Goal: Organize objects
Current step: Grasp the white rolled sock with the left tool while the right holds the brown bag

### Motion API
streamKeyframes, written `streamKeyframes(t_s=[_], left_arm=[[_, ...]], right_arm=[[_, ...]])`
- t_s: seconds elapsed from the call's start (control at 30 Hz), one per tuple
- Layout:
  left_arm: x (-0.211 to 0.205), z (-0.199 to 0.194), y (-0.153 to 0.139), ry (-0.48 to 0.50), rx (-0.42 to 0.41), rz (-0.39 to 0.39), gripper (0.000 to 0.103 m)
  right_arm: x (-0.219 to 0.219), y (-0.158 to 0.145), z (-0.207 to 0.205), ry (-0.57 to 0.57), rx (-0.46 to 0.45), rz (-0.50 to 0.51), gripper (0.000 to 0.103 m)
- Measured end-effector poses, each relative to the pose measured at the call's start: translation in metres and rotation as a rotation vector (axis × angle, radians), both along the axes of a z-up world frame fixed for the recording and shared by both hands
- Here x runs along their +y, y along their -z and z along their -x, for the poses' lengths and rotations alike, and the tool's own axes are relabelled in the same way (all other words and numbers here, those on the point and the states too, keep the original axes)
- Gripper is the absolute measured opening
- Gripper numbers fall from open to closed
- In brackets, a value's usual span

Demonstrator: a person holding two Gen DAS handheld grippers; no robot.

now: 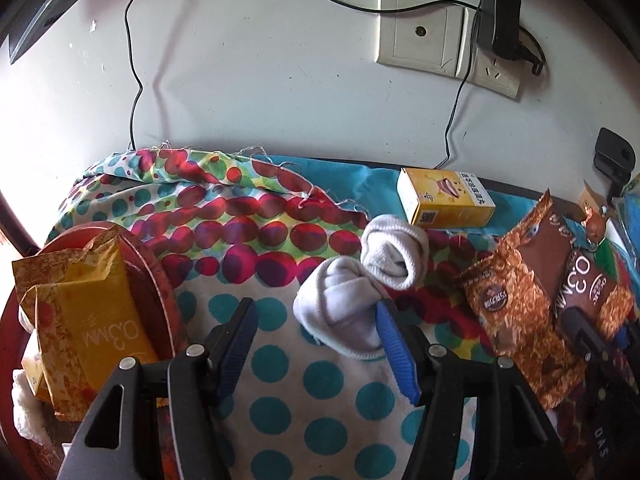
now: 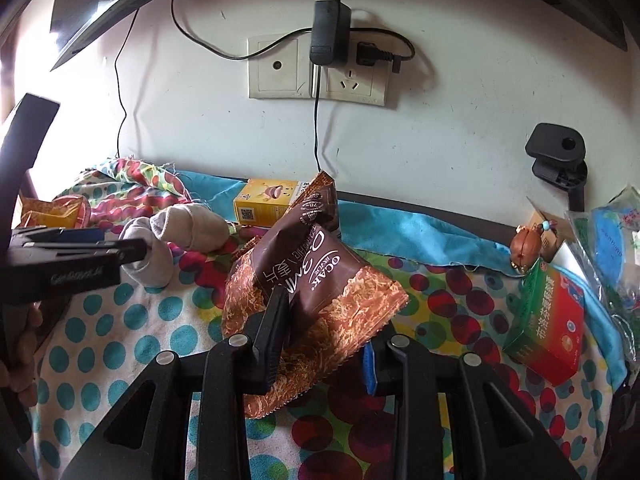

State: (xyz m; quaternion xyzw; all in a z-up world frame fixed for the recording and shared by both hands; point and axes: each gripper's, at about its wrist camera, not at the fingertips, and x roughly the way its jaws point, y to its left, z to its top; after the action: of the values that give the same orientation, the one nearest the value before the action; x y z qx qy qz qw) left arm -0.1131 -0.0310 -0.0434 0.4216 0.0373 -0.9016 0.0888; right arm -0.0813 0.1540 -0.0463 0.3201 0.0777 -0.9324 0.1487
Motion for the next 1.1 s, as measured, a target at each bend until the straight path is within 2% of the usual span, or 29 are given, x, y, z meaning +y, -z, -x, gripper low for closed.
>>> streamKeyframes(t_s=[0.13,0.33,0.5,0.6,0.67,0.7,0.73,0.77,0.8,1.1], left_arm=[[0.005,0.004,0.006,0.009,-0.001,-0.003,0.067],[0.008,0.018,0.014,0.002,-0.024,-0.085,0.069],[0.023,0.029,0.024,0.031,-0.042,-0.051,0.069],[0.028,0.035,0.032,0.038,-0.065,-0.072,0.069],[0.029,0.034,0.033,0.023,-0.04,-0.066,0.068],[0.029,0.033,0.033,0.02,-0.031,-0.065,0.068],[0.03,0.033,0.033,0.023,-0.024,-0.068,0.062],[0.031,0.032,0.033,0.036,-0.014,-0.069,0.049],[0.032,0.031,0.033,0.044,-0.009,-0.066,0.041],[0.033,0.025,0.035,0.045,-0.001,-0.046,0.04]], right_arm=[[0.001,0.0,0.001,0.003,-0.005,0.006,0.029],[0.002,-0.001,0.002,0.003,-0.011,0.012,0.029],[0.004,-0.001,0.003,0.006,-0.019,0.018,0.03],[0.005,-0.001,0.004,0.007,-0.023,0.021,0.03],[0.005,-0.001,0.004,0.008,-0.026,0.018,0.031],[0.005,0.0,0.005,0.008,-0.027,0.017,0.032],[0.004,0.0,0.005,0.008,-0.028,0.015,0.032],[0.004,0.0,0.005,0.009,-0.028,0.013,0.032],[0.004,0.0,0.005,0.008,-0.028,0.014,0.032],[0.004,0.0,0.005,0.011,-0.029,0.014,0.033]])
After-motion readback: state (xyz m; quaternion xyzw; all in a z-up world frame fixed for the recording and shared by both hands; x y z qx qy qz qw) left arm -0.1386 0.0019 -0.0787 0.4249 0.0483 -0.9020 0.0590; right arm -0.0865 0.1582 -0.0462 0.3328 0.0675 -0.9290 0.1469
